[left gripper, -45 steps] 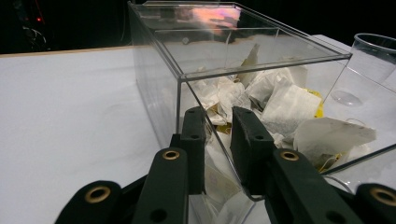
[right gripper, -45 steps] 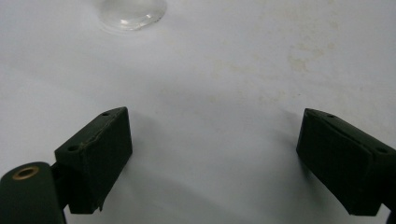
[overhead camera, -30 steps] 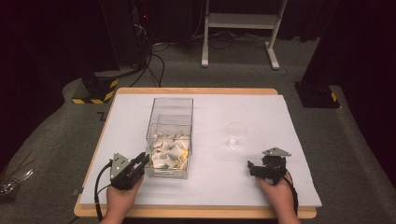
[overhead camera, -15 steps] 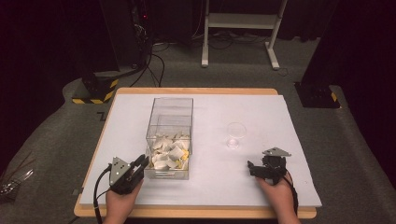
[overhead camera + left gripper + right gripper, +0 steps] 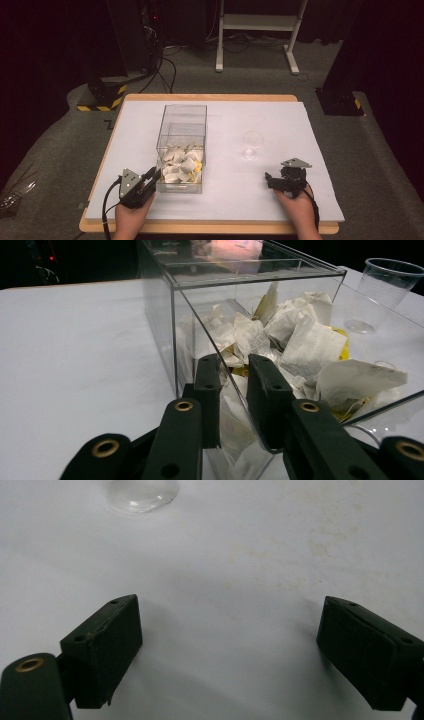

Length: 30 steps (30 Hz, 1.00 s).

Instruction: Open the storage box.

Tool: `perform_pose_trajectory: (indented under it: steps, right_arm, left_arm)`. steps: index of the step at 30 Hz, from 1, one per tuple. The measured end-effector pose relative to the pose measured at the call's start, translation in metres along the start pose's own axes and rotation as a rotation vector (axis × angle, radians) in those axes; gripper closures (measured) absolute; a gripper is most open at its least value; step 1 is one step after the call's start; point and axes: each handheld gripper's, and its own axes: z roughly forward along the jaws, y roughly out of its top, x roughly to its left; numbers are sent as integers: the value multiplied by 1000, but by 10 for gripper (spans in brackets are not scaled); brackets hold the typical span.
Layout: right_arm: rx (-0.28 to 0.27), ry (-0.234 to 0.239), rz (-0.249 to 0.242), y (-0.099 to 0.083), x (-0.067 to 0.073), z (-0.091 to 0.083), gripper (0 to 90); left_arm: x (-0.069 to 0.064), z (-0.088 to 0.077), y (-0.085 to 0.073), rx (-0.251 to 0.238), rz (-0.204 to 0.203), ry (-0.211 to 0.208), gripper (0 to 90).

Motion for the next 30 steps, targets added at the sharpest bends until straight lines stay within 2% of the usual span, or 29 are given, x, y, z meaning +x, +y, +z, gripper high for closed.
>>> perform_pose_trajectory:
  steps: [12,15,21,30]
  right_arm:
    - [-1,0,0,0,0,0,109]
    - [-1,0,-1,0,0,0,109]
    - [-1,1,-1,0,0,0,109]
    - [0,0,1,0,0,0,109]
  left_arm:
    - [-4,-9,-3,6,16,1,754]
    - [-2,-8,-2,6,4,-9,731]
    - [3,-9,6,-27,6,-1,648]
    - [15,-10,27,-54,80,0,612]
